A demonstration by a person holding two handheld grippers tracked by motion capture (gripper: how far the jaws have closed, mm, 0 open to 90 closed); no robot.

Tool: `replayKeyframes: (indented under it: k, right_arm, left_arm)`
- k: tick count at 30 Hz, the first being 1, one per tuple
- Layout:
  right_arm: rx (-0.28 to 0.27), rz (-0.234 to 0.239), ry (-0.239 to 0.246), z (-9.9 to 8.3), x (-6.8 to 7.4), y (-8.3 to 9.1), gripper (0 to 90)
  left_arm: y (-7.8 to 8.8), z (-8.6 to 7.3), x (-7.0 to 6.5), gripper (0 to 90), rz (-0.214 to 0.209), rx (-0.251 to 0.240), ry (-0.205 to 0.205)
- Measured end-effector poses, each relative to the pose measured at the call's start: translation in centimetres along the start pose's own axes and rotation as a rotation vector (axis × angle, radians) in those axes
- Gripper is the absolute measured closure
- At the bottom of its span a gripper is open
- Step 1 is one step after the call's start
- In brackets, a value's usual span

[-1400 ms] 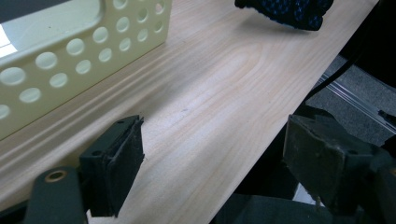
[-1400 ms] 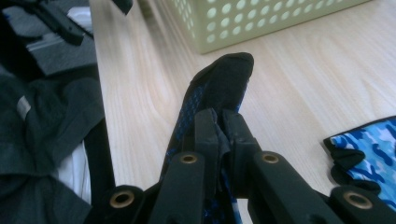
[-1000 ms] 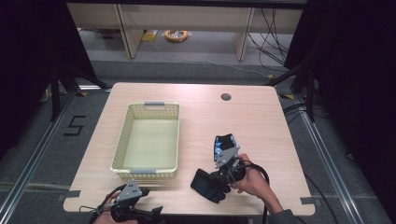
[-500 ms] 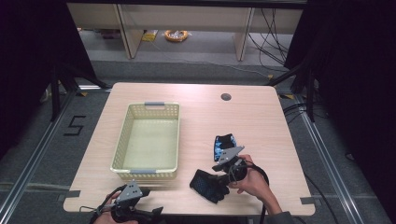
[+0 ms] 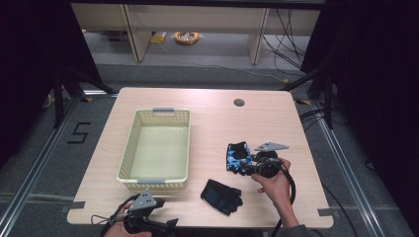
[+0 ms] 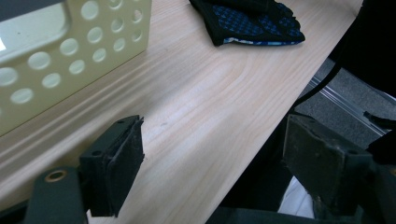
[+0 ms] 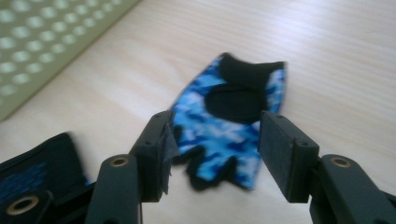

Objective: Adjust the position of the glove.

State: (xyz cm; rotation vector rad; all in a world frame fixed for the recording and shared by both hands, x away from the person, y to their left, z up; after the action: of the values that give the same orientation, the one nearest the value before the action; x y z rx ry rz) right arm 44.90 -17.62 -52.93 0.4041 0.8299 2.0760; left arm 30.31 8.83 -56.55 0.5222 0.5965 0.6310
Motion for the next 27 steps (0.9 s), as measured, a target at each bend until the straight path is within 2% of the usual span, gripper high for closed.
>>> replayKeyframes:
  k: [1, 2, 3, 4, 5, 6, 7, 8, 9, 10, 11, 12, 13, 15, 16, 17, 18, 21, 22, 23, 24, 25, 27]
  right_arm:
    - [0.014, -0.021, -0.015, -0.1, -0.3, 0.0, 47.0]
    - [0.008, -0.029, -0.029, 0.1, -0.8, -0.4, 47.0]
    - [-0.002, -0.036, -0.017, 0.2, -1.2, -0.7, 47.3]
    - [0.001, -0.042, -0.047, 0.3, -1.6, -1.1, 48.1]
    - [0.018, -0.071, -0.064, 0.3, -2.4, -1.7, 48.4]
    - [0.018, -0.071, -0.064, 0.3, -2.4, -1.7, 48.4]
    - [0.022, -0.057, -0.077, 0.4, -2.5, -2.0, 49.1]
    - [0.023, -0.057, -0.090, 0.5, -2.6, -2.4, 49.5]
    - [0.032, -0.069, -0.098, 0.5, -2.9, -2.6, 49.5]
    - [0.044, -0.069, -0.123, 0.5, -2.9, -2.9, 50.1]
    - [0.044, -0.064, -0.118, 0.5, -3.1, -3.2, 50.9]
    - [0.053, -0.072, -0.131, 0.5, -3.2, -3.6, 51.7]
    - [0.061, -0.085, -0.138, 0.5, -3.4, -4.1, 52.4]
    - [0.069, -0.096, -0.120, 0.3, -3.6, -4.3, 53.3]
    - [0.085, -0.099, -0.143, 0.3, -3.5, -4.5, 53.4]
    - [0.077, -0.094, -0.125, 0.3, -3.6, -4.7, 53.4]
    - [0.096, -0.106, -0.140, 0.1, -3.6, -4.7, 53.5]
    - [0.101, -0.121, -0.141, -0.1, -4.1, -5.2, 56.1]
    - [0.101, -0.121, -0.141, -0.1, -4.1, -5.2, 56.1]
    - [0.107, -0.125, -0.141, -0.2, -4.1, -5.5, 57.8]
    - [0.107, -0.125, -0.141, -0.2, -4.1, -5.5, 57.8]
    - [0.119, -0.118, -0.139, -0.5, -4.0, -6.0, 62.3]
    - [0.112, -0.103, -0.139, -0.5, -3.9, -6.1, 63.8]
  left_arm:
    - [-0.3, 0.3, 0.0, 19.6, -0.004, -0.006, -0.013]
    - [-0.4, 0.5, -0.2, 19.7, -0.010, -0.009, -0.008]
    - [-0.6, 0.7, -0.3, 19.7, -0.009, 0.000, -0.006]
    - [-0.8, 1.0, -0.4, 19.7, -0.011, -0.003, -0.021]
    - [-1.0, 1.2, -0.5, 19.7, -0.007, -0.004, -0.015]
    - [-1.0, 1.4, -0.6, 19.7, -0.013, 0.000, -0.034]
    - [-1.2, 1.6, -0.6, 19.7, -0.005, 0.010, -0.031]
    - [-1.5, 1.9, -0.9, 19.7, -0.014, -0.011, -0.021]
    - [-1.7, 2.1, -1.0, 19.7, -0.014, -0.011, -0.023]
    - [-1.9, 2.2, -0.8, 19.7, 0.000, 0.003, -0.043]
    - [-2.1, 2.5, -1.0, 19.7, -0.011, -0.001, -0.048]
    - [-2.4, 2.6, -1.2, 19.7, -0.013, -0.006, -0.027]
    - [-2.6, 2.7, -1.1, 19.8, -0.015, -0.005, -0.045]
    - [-3.0, 2.7, -1.0, 19.8, -0.014, 0.000, -0.043]
    - [-3.2, 2.8, -1.0, 19.9, -0.014, -0.008, -0.043]
    - [-3.3, 2.7, -1.0, 19.9, -0.013, -0.005, -0.040]
    - [-3.3, 2.7, -1.0, 19.9, -0.011, -0.006, -0.044]
    - [-3.3, 2.8, -0.9, 19.9, -0.008, -0.009, -0.044]
    - [-3.2, 2.7, -0.6, 19.9, 0.003, 0.008, -0.069]
    - [-3.2, 2.7, -0.5, 19.9, 0.009, 0.003, -0.079]
    - [-3.2, 2.7, -0.5, 19.9, 0.009, 0.003, -0.079]
    - [-3.4, 2.8, -0.8, 19.9, -0.001, -0.019, -0.057]
    - [-3.4, 2.7, -0.8, 19.9, -0.002, -0.017, -0.057]
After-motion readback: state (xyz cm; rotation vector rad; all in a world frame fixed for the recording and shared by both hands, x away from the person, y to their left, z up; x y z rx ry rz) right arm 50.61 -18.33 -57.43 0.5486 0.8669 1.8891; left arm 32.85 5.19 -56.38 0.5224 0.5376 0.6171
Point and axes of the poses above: each handheld gripper's, and its own axes: y roughly backward along the jaws, z roughly out of its top, x roughly to its left, the point moved 10 cm from there along -y, roughly forward along the jaws, and after that the axes turned 7 degrees about y, right-handed, at the moved point
